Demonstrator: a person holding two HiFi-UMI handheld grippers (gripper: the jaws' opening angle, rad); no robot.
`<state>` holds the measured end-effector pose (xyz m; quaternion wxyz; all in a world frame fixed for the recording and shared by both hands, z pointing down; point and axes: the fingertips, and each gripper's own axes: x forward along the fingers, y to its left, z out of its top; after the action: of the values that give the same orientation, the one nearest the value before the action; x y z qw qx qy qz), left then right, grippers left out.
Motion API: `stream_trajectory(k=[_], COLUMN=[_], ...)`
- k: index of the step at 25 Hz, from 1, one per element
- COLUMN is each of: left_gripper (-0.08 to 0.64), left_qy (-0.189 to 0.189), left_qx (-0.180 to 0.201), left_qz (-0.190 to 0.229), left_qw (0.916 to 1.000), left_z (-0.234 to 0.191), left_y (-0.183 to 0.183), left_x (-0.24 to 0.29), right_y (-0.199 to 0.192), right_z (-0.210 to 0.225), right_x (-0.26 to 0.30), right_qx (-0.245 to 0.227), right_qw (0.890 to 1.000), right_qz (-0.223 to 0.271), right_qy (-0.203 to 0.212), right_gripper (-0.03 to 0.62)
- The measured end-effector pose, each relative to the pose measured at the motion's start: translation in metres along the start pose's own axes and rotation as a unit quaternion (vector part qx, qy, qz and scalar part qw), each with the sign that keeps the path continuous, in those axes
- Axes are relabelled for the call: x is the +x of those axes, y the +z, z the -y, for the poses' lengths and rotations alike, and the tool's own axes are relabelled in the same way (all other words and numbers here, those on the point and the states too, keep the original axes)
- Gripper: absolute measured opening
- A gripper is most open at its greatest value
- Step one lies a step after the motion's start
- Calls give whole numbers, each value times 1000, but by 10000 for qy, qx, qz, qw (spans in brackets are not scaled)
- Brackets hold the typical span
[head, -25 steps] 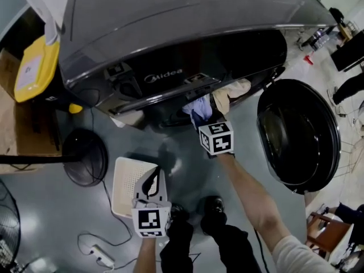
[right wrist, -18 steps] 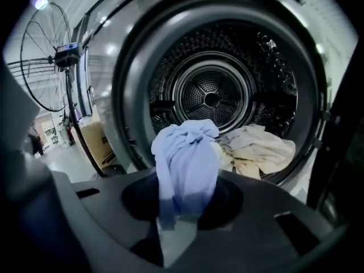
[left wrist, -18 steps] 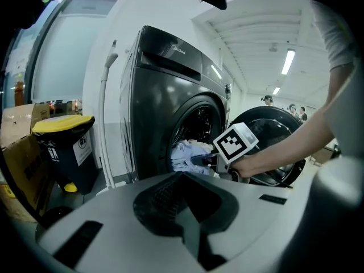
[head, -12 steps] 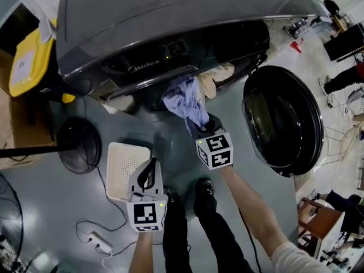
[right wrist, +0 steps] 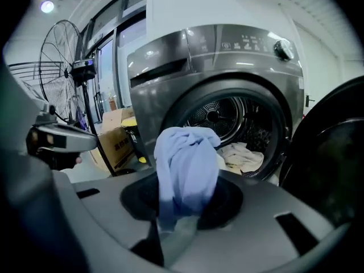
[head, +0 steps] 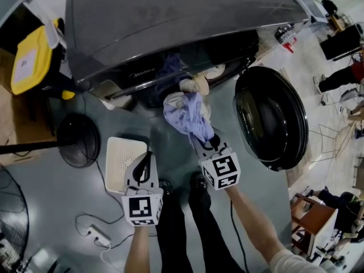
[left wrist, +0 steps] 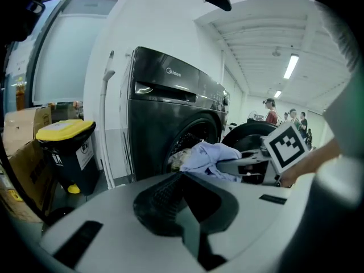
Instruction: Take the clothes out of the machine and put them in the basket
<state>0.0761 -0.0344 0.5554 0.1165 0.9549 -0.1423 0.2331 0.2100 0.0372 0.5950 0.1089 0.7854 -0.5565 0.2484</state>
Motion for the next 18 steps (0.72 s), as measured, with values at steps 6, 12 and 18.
stream_trajectory(k=[6, 12, 18], left_gripper=[18, 18, 18], left_qy=[50, 192, 514], left_qx=[56, -29, -169], left_qz=[32, 62, 115], left_qw=[10000, 9998, 9985], left_z=[11, 17, -2], left_y=[14, 21, 21], left_x=[-7, -21, -39], right_y=[4, 3, 17], right_z=[-3, -11, -35], right_x=[-46, -83, -86], right_qx=[10, -112, -354], right_qw=[10000, 9998, 9985], right_qz=[-23, -132, -42], right_qy=[31, 136, 407], right_gripper=[135, 135, 135])
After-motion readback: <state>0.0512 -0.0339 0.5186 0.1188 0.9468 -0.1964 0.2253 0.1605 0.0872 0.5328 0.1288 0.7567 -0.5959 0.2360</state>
